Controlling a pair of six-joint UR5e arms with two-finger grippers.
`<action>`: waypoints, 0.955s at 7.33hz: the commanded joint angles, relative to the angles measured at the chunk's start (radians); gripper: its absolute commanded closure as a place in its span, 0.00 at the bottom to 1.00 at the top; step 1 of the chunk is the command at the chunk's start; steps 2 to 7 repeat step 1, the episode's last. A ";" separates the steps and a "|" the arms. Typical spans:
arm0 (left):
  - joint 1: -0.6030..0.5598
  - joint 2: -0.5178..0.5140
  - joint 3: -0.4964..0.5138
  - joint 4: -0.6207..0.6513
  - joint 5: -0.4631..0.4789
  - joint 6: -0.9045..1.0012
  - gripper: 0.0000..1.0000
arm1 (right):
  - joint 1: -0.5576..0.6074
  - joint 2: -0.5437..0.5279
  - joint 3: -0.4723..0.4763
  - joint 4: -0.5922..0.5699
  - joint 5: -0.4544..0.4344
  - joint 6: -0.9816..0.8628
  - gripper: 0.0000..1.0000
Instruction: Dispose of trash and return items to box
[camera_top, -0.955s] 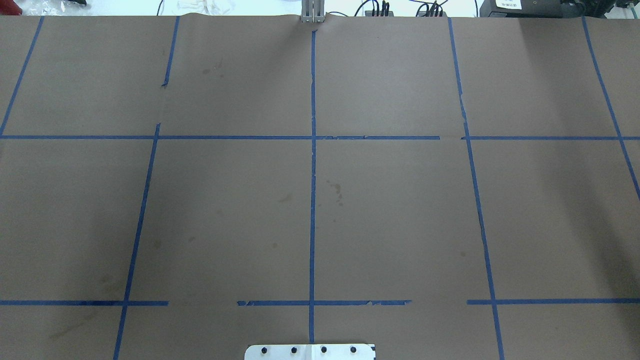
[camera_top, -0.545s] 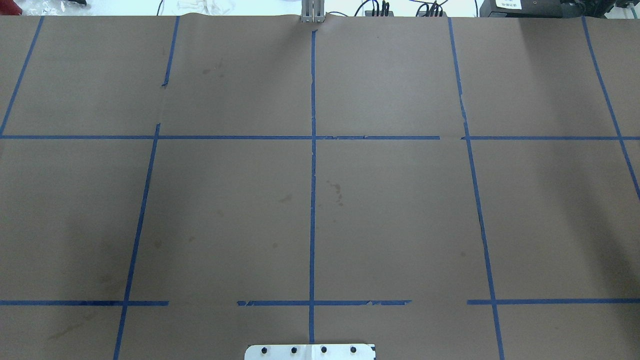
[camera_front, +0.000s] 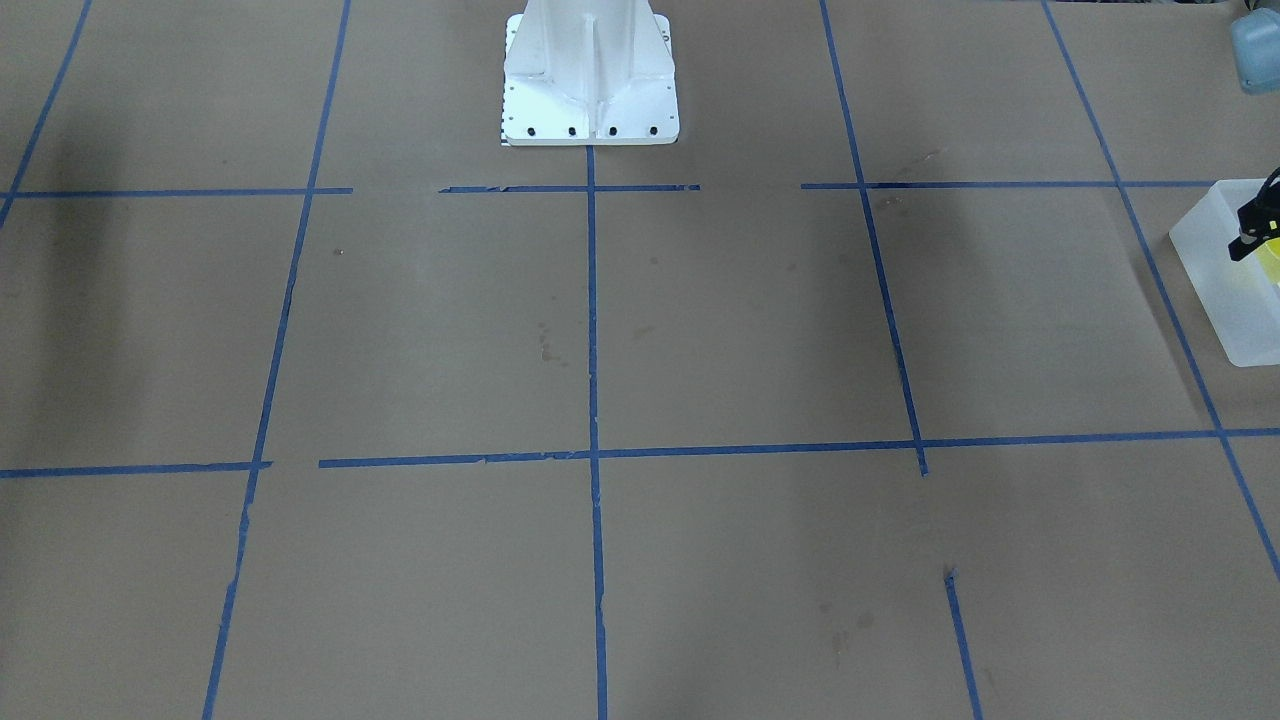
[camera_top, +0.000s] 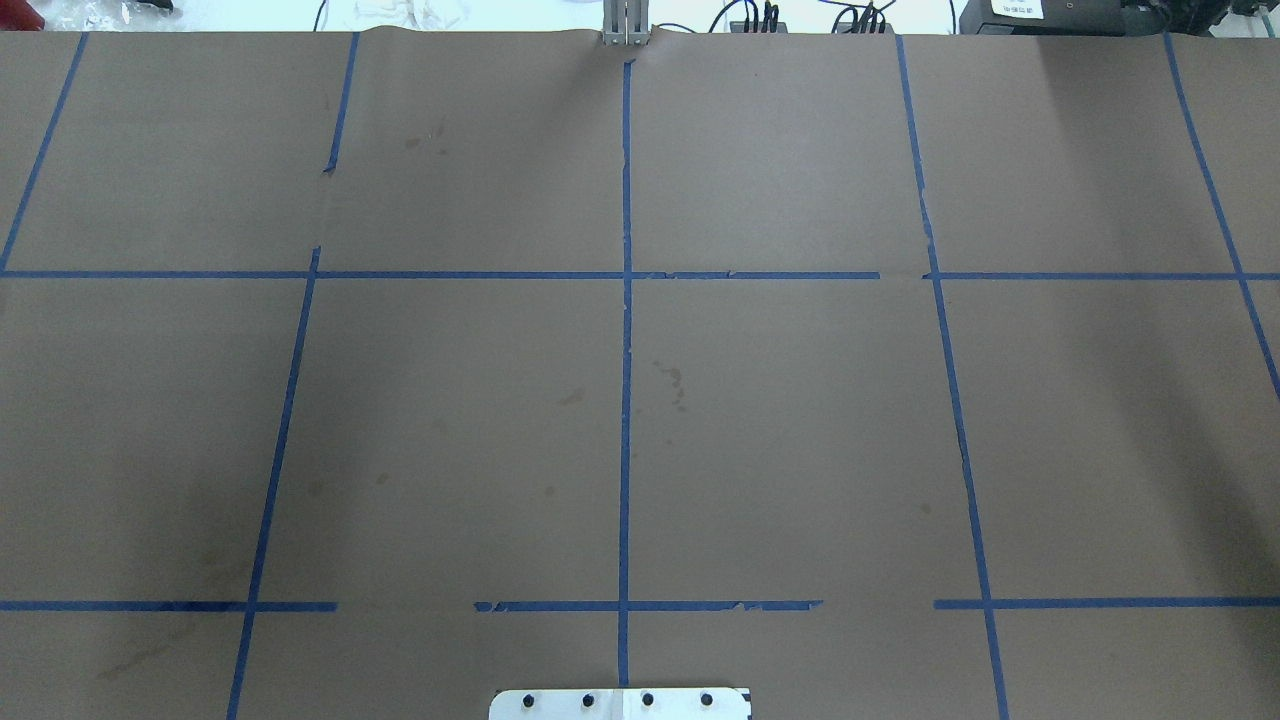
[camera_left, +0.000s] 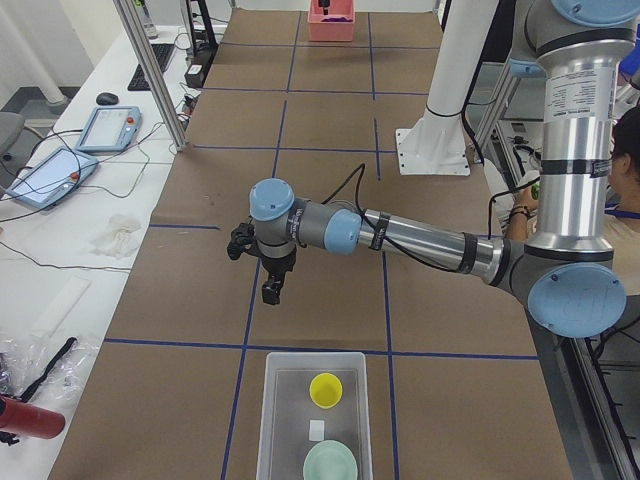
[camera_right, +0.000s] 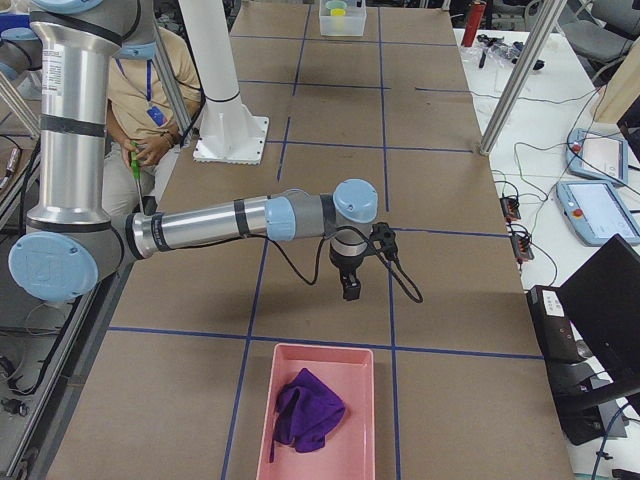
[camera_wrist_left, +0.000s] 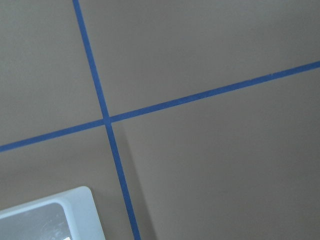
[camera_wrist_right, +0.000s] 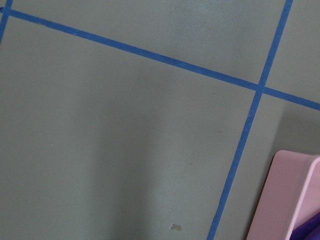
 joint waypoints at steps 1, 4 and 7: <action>0.002 -0.018 -0.025 -0.016 -0.002 -0.001 0.00 | 0.001 0.010 -0.003 -0.019 0.001 0.003 0.00; 0.002 -0.018 -0.025 -0.016 -0.002 -0.001 0.00 | 0.001 0.010 -0.003 -0.019 0.001 0.003 0.00; 0.002 -0.018 -0.025 -0.016 -0.002 -0.001 0.00 | 0.001 0.010 -0.003 -0.019 0.001 0.003 0.00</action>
